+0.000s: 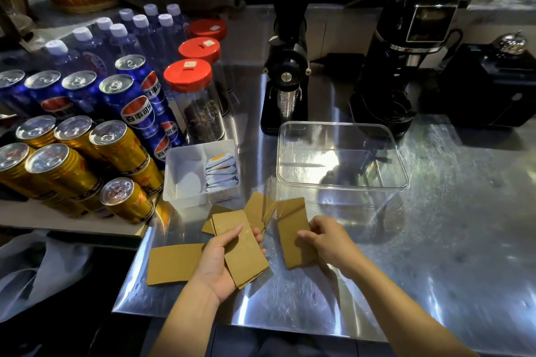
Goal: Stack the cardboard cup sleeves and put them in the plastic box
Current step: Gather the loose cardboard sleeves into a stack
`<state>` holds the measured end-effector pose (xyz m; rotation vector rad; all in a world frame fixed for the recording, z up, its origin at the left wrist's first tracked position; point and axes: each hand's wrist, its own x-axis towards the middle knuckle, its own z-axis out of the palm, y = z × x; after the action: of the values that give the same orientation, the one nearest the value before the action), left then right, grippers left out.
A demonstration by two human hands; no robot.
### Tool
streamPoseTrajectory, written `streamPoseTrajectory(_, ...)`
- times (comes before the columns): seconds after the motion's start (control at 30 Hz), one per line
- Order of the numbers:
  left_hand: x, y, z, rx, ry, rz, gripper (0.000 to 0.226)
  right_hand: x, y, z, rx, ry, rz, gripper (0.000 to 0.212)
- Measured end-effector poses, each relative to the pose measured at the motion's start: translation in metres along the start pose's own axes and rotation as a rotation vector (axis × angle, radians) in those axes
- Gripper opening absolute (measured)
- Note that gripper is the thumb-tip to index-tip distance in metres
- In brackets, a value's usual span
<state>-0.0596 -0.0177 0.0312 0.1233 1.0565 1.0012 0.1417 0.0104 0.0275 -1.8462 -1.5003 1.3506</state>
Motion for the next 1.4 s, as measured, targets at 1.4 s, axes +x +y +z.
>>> streamPoseTrajectory(1.4, -0.043, -0.003, -0.069, -0.059, 0.050, 0.122, 0.030, 0.059, -0.035, 0.073, -0.504, 0.039, -0.288, 0.096)
